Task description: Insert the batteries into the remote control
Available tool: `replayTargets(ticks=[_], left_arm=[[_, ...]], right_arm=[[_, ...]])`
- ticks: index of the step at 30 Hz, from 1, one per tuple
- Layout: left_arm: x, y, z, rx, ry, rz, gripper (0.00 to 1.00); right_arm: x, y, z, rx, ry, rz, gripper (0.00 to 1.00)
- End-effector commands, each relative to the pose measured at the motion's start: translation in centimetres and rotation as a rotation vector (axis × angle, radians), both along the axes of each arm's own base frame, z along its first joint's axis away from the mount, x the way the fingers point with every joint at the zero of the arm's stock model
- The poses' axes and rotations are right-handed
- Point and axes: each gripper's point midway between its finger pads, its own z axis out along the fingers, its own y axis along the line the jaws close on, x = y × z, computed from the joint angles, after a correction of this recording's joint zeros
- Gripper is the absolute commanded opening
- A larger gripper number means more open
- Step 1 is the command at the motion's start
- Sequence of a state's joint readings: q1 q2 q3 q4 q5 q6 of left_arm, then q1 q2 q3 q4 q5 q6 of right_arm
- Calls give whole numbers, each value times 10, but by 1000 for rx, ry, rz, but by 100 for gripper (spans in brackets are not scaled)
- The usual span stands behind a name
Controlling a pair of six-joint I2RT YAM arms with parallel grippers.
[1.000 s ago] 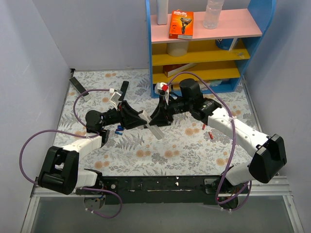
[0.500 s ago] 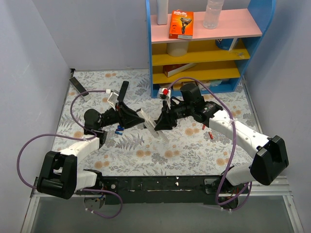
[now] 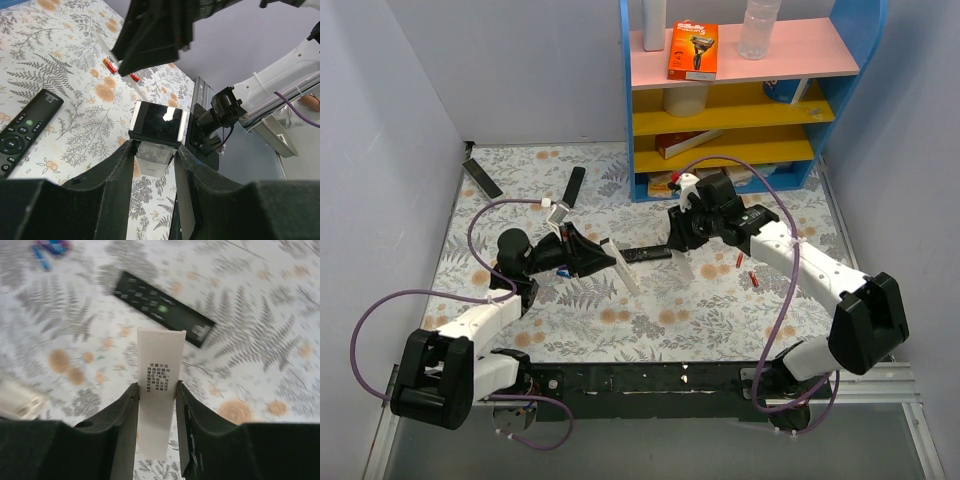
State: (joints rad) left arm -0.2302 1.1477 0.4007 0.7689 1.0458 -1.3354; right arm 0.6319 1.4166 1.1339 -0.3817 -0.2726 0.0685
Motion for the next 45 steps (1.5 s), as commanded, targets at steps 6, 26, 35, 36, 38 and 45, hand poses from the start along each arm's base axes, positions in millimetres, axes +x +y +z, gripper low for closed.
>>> replayTargets(ticks=[6, 26, 35, 36, 38, 45], left_arm=[[-13, 4, 7, 3, -55, 10, 0], [-14, -5, 23, -14, -101, -19, 0], [0, -15, 50, -50, -143, -46, 0], [2, -16, 56, -58, -156, -49, 0], [3, -18, 60, -64, -159, -59, 0], [3, -21, 78, -95, -184, -67, 0]], right_arm=[[36, -90, -107, -400, 196, -493, 13], [24, -39, -49, -95, 58, -169, 68], [-51, 27, 56, 354, -61, 354, 73], [-53, 31, 64, 384, -85, 377, 73], [-67, 38, 69, 431, -61, 436, 80], [-88, 52, 76, 485, -44, 545, 83]])
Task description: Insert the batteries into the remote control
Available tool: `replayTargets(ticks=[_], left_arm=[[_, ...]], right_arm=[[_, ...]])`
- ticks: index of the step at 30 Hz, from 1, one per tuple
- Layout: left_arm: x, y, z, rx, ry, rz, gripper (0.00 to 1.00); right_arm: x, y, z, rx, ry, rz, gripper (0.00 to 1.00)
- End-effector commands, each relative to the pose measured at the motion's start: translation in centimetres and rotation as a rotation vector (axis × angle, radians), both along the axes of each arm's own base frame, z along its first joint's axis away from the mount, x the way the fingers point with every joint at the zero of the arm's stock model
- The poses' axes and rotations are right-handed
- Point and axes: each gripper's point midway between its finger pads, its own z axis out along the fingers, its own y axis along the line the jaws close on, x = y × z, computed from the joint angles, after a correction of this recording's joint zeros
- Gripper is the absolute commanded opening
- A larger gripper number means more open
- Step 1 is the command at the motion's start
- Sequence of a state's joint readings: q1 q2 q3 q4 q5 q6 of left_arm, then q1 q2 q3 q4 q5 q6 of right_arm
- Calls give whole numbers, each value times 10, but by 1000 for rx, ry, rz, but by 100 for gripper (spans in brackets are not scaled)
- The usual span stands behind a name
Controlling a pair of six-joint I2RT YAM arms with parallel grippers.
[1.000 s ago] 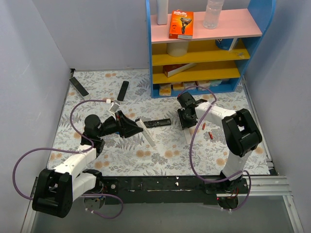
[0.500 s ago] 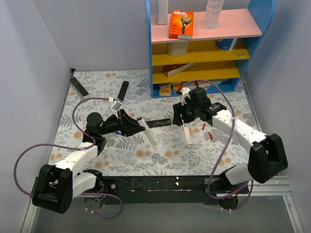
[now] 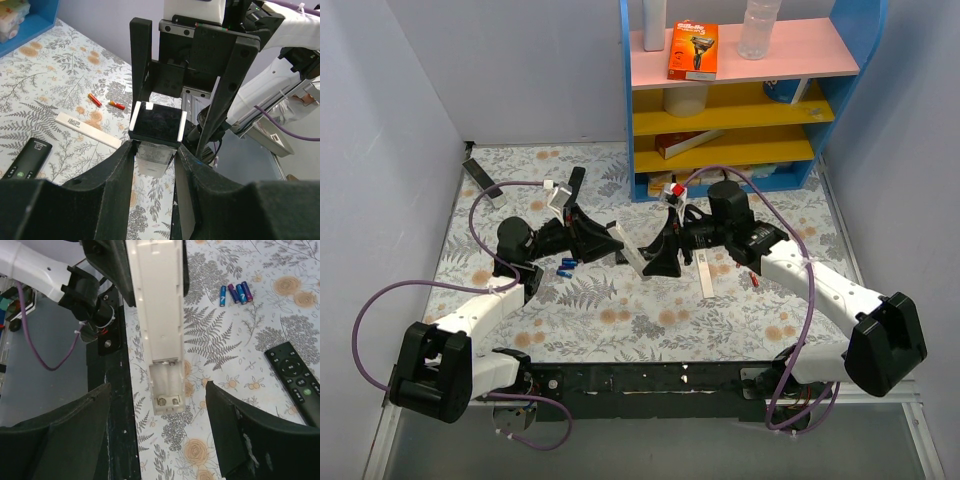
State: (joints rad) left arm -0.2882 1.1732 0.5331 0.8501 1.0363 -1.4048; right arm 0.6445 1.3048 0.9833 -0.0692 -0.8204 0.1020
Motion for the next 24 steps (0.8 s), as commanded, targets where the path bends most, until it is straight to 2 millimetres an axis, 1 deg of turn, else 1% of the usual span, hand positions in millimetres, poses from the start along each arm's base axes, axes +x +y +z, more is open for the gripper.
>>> replayTargets(ticks=[1, 8, 11, 15, 16, 18, 19, 21, 22, 23, 24], left_arm=[[-3, -2, 24, -29, -75, -14, 0], [-6, -5, 33, -50, -91, -30, 0], [-8, -5, 37, -65, -95, -36, 0], [-9, -5, 40, -79, -93, -39, 0], [-10, -5, 41, -81, -93, -39, 0], [-9, -5, 41, -80, -90, -39, 0], [-8, -6, 40, -78, -91, -36, 0], [-6, -6, 38, -73, -81, -32, 0], [-5, -6, 38, -73, -77, -28, 0], [-2, -6, 36, -69, -55, -15, 6], [-1, -6, 34, -65, -45, -11, 13]], right_arm=[[-13, 11, 18, 84, -40, 97, 83], [-7, 16, 6, 71, -34, 72, 83], [-5, 20, 5, 73, -32, 79, 83], [-9, 24, 4, 77, -29, 104, 76], [-10, 24, 4, 79, -26, 111, 71], [-12, 24, 3, 79, -23, 119, 66], [-13, 23, 3, 78, -19, 118, 58], [-13, 22, 4, 76, -24, 117, 47], [-12, 22, 4, 72, -32, 107, 34], [-11, 21, 3, 61, -31, 97, 28], [-6, 20, 2, 47, -50, 69, 23]])
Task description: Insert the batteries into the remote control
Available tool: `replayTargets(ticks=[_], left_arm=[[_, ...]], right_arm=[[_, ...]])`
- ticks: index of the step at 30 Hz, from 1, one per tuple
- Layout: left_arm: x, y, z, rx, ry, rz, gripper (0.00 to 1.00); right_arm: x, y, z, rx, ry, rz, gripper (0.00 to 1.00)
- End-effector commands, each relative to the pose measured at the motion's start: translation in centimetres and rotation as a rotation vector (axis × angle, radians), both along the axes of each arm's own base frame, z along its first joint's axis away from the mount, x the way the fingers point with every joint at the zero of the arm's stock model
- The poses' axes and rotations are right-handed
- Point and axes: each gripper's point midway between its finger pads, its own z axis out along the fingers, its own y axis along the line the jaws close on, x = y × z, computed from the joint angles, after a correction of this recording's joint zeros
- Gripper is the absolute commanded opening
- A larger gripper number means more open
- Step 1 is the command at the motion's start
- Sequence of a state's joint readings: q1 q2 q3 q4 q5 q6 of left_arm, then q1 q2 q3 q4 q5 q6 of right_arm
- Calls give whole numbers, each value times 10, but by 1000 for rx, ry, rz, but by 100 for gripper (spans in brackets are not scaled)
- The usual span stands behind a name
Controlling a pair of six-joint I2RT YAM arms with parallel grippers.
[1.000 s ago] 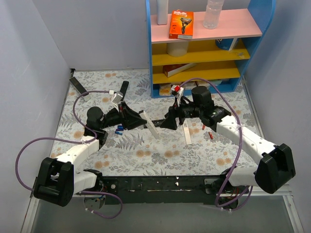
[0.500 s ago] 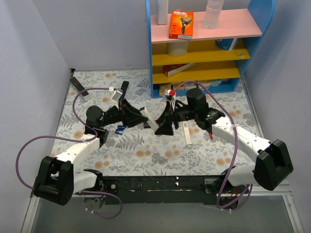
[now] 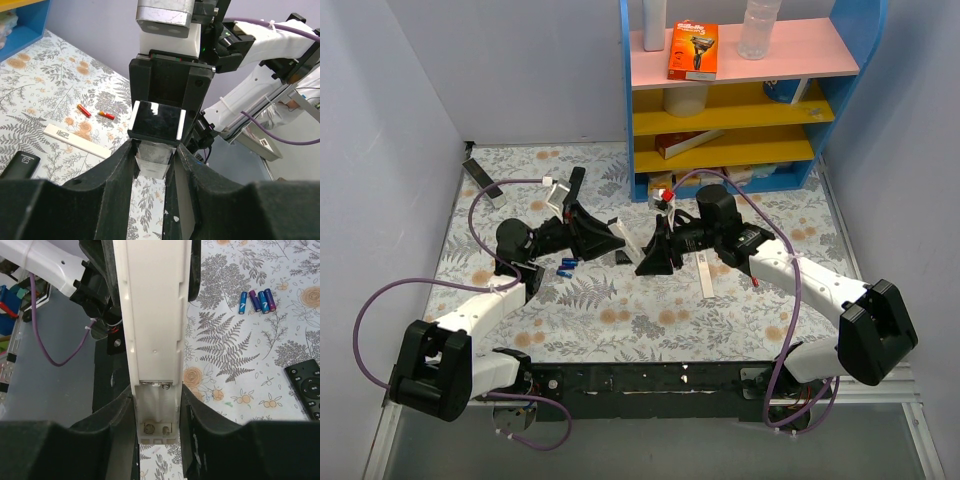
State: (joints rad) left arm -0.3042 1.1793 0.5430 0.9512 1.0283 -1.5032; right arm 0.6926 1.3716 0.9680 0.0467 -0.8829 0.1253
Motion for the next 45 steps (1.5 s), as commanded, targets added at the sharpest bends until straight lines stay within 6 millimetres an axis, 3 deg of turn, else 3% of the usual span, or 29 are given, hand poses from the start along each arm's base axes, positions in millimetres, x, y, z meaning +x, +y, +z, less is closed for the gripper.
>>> replayTargets(ticks=[1, 2, 3, 6, 12, 16, 24, 32, 45], left_arm=[[7, -2, 15, -8, -34, 21, 23], [11, -2, 11, 7, -5, 40, 35], [13, -1, 10, 15, 7, 52, 59], [34, 3, 2, 62, 92, 169, 98], [79, 25, -2, 98, 343, 491, 98], [87, 28, -2, 76, 474, 584, 98], [84, -1, -24, 118, 562, 589, 98], [87, -6, -39, 83, 558, 630, 98], [85, -25, -52, 62, 564, 580, 68]], right_arm=[[10, -2, 8, -4, -70, -54, 18], [13, -4, 5, -39, -60, -75, 17], [20, -6, 0, -71, -80, -116, 17], [36, -14, -6, -139, -101, -215, 14], [59, -23, -9, -232, -149, -375, 9], [71, -22, -14, -309, -173, -458, 7], [77, -14, -14, -362, -193, -525, 7], [70, -6, -15, -345, -161, -508, 7], [69, 1, -21, -359, -140, -494, 8]])
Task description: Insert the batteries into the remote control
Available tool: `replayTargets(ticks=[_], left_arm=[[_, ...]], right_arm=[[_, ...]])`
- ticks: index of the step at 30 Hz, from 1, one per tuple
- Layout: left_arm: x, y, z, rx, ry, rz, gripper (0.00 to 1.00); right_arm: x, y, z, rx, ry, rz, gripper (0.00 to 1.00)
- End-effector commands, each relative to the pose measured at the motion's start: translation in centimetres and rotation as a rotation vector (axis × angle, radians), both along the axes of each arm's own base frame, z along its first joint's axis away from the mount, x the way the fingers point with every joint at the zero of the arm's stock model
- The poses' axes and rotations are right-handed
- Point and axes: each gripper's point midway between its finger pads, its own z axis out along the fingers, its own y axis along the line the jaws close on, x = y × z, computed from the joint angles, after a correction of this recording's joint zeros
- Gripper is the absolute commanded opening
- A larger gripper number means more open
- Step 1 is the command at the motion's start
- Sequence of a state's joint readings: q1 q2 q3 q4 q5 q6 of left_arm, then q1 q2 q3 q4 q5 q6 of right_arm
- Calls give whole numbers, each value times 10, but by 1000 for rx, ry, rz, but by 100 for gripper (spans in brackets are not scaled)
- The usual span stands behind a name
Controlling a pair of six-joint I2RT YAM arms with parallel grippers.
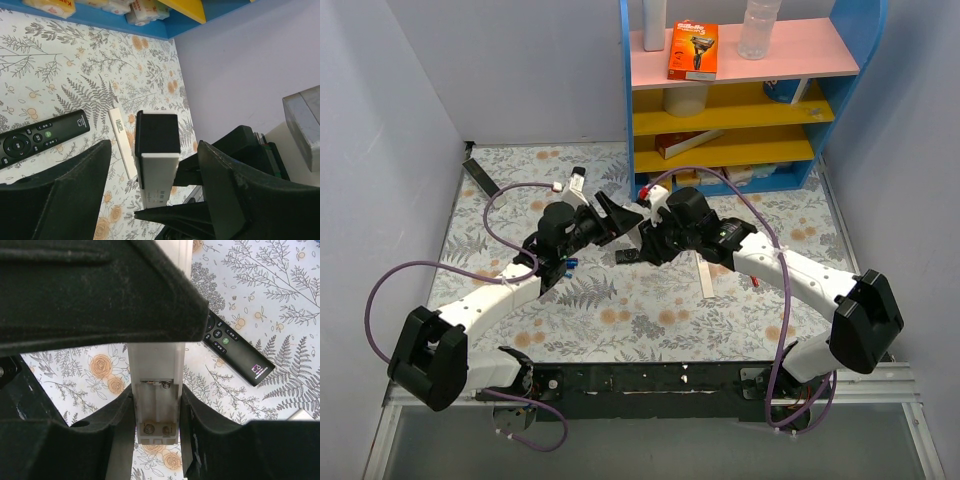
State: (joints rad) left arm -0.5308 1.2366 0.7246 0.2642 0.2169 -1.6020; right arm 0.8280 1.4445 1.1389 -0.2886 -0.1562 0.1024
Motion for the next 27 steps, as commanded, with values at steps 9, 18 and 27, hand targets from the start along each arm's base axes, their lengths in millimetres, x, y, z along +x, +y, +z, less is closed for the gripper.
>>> replayTargets(ticks=[9, 18, 27], left_arm=[[-5, -1, 4, -56, -32, 10, 25], [-11, 12, -8, -64, -42, 58, 0], [-25, 38, -27, -62, -68, 125, 0]], right_arm=[[9, 13, 23, 57, -30, -18, 11], [7, 12, 39, 119, -55, -32, 54], [23, -30, 59, 152, -52, -271, 98]])
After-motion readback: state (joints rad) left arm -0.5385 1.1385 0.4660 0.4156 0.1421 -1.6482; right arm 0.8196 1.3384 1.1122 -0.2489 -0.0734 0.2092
